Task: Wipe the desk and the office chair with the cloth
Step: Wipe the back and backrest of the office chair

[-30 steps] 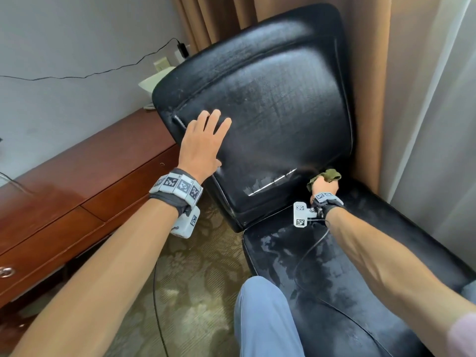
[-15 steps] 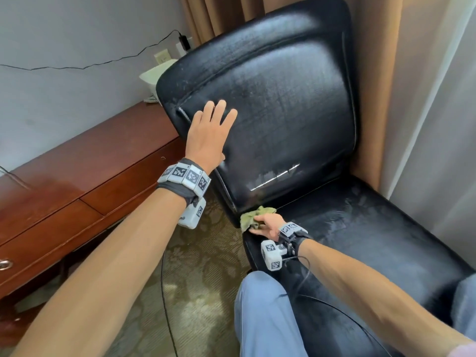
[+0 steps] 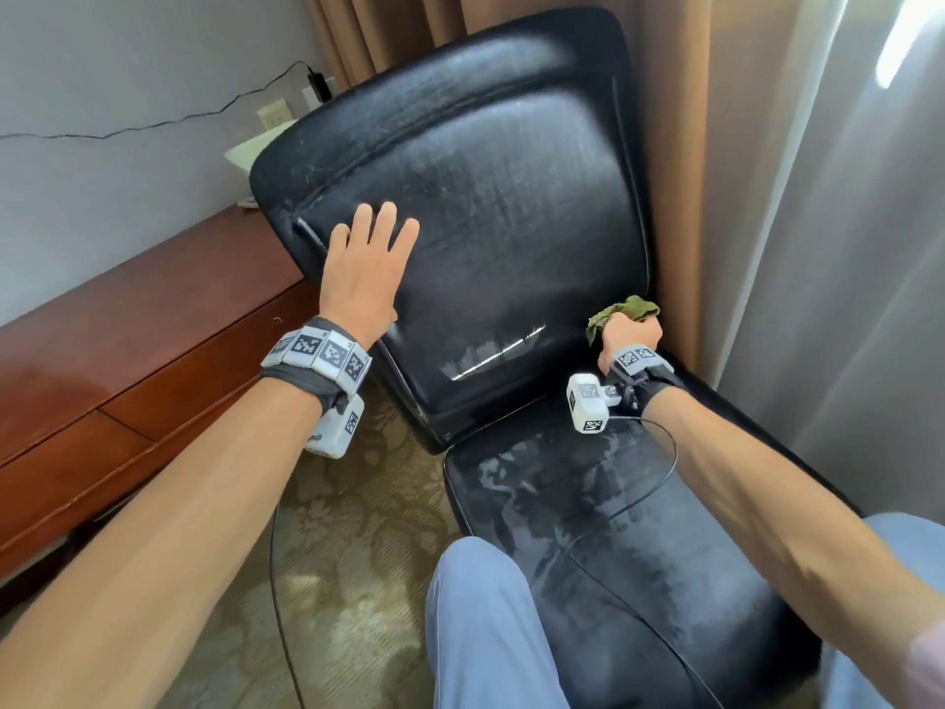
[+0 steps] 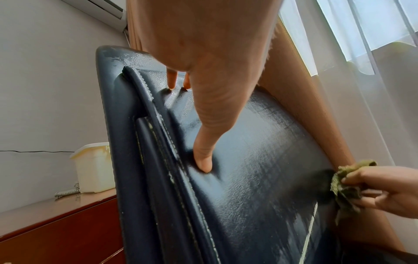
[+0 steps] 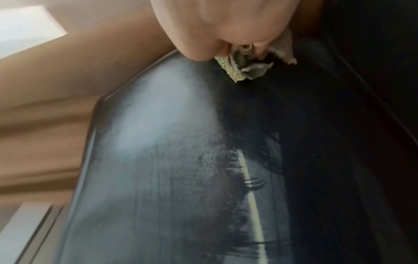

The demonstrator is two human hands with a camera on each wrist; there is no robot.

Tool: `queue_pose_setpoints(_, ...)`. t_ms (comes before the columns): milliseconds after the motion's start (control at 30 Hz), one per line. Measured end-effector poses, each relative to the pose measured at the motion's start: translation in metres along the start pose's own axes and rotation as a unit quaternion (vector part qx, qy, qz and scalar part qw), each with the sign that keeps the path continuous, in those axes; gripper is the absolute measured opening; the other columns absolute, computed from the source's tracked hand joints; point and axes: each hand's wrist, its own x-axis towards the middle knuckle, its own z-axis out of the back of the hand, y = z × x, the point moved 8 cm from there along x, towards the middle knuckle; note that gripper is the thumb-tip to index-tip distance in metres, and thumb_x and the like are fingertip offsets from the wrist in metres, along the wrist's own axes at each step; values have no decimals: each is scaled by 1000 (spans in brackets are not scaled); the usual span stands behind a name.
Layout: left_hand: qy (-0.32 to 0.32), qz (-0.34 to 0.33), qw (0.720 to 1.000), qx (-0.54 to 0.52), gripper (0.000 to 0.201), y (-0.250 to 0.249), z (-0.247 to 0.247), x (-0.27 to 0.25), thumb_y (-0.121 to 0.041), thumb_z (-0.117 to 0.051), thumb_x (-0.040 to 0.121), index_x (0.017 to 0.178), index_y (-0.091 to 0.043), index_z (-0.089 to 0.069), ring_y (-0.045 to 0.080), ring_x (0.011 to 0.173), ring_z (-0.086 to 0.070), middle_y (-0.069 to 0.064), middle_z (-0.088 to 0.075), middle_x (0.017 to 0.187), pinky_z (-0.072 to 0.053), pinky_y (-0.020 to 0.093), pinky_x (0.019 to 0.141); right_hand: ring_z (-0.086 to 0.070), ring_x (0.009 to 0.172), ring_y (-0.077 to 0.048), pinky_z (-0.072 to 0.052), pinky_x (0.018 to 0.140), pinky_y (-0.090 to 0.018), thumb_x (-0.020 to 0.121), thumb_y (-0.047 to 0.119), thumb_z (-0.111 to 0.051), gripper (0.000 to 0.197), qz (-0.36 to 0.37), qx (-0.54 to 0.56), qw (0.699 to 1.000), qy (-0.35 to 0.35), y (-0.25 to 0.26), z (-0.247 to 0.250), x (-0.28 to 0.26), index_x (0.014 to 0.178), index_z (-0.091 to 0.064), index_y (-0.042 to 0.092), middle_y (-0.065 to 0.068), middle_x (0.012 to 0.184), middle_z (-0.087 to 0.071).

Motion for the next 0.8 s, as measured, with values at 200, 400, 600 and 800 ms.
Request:
queue_pose_setpoints(200,2,2,1000,-7,124,2,-1,4,-40,-98,61,158,-19,-22,39,147,-27,15,-24,162,-34,52,114,-66,104,-21,-44,84,-7,87,-8,-49,46,135,-67,988,-27,39,-6,-12,125,-69,8,-8,119,-71)
queue_pose_setpoints(400,-1,7,1000,-5,123,1,-1,2,-41,-96,63,157,-19,-20,39,147,-27,14,-23,162,-35,52,114,-62,120,-34,-48,101,-35,96,0,-51,34,49,-162,986,-5,3,-10,5,129,-62,2,-13,124,-66)
queue_pose_setpoints(600,-7,4,1000,7,121,0,-5,2,-40,-96,63,156,-19,-22,39,146,-30,15,-26,162,-38,51,112,-60,124,-36,-42,104,-34,99,11,-57,35,-17,-263,964,39,-53,-3,11,133,-61,6,-16,134,-65)
queue_pose_setpoints(800,-8,4,1000,4,120,1,-8,3,-38,-96,63,156,-19,-23,40,146,-30,15,-26,162,-37,52,112,-62,119,-37,-43,102,-34,97,7,-60,25,-9,-317,946,59,-86,-11,0,122,-62,4,-18,125,-68)
